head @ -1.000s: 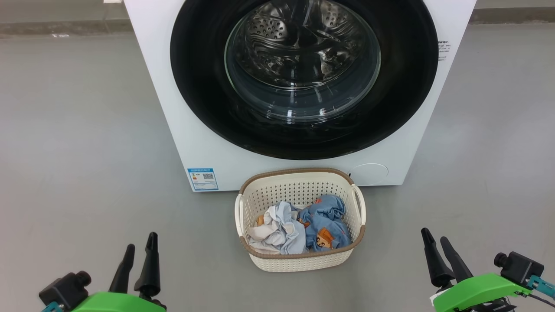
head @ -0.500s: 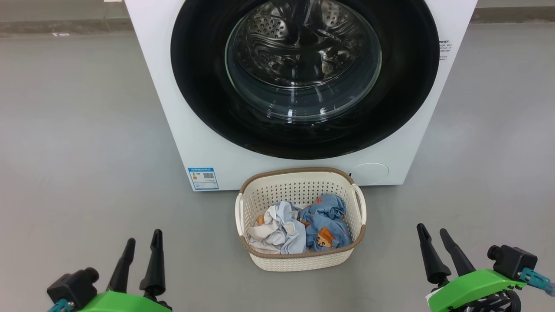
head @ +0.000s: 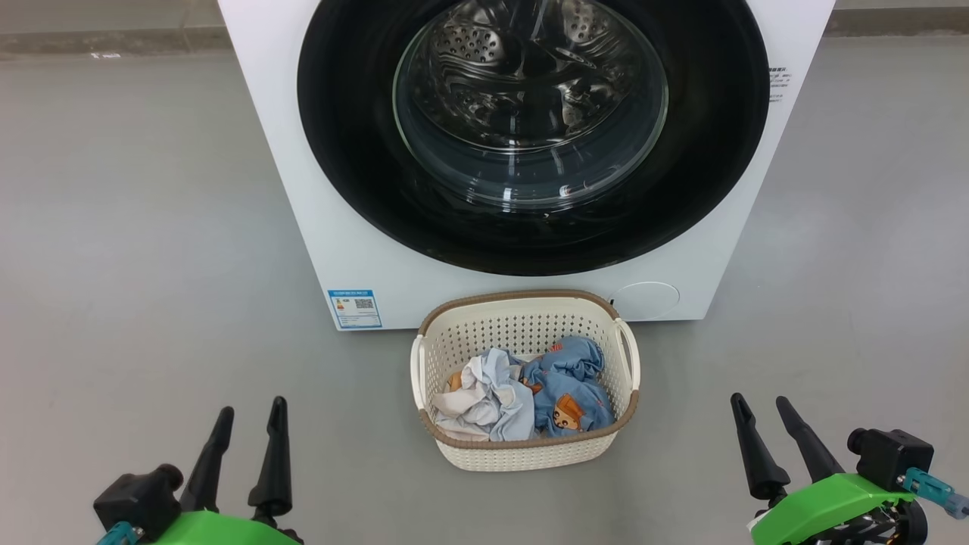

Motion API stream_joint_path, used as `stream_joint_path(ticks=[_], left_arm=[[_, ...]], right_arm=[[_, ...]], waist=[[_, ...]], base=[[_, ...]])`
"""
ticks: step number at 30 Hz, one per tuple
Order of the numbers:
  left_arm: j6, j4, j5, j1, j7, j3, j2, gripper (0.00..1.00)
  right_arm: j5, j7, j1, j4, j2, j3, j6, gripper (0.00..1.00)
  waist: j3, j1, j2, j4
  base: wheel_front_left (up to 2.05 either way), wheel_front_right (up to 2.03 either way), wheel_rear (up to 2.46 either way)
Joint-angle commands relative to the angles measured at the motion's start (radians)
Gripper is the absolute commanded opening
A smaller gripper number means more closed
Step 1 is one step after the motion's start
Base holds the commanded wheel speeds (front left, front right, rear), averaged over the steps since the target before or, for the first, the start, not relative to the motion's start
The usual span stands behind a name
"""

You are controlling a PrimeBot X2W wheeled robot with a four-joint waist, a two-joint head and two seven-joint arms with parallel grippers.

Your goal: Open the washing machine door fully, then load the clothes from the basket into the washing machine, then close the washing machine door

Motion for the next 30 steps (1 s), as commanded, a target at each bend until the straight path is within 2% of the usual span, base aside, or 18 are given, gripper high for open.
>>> stream_joint_path(ticks=[1,13,30], left_arm=[[-0.002,-0.032,0.034,-0.016,-0.018,0.024,0.02,1.0],[-0.003,-0.033,0.12,-0.015,-0.049,0.018,0.029,1.0],[-0.003,-0.011,0.096,-0.006,-0.049,0.033,0.039,1.0]], right_arm=[[-0.033,-0.017,-0.043,-0.019,-0.018,0.019,0.009,1.0],[-0.136,-0.048,-0.042,-0.022,-0.031,0.004,0.01,1.0],[-0.14,-0.048,-0.027,-0.033,-0.033,-0.03,0.01,1.0]], waist=[[0.001,0.0,-0.0001,-0.001],[0.0,0.0,-0.0001,-0.007],[-0.004,0.0,-0.0001,-0.011]], base=[[0.0,0.0,0.0],[0.0,0.0,0.0],[0.0,0.0,0.0]])
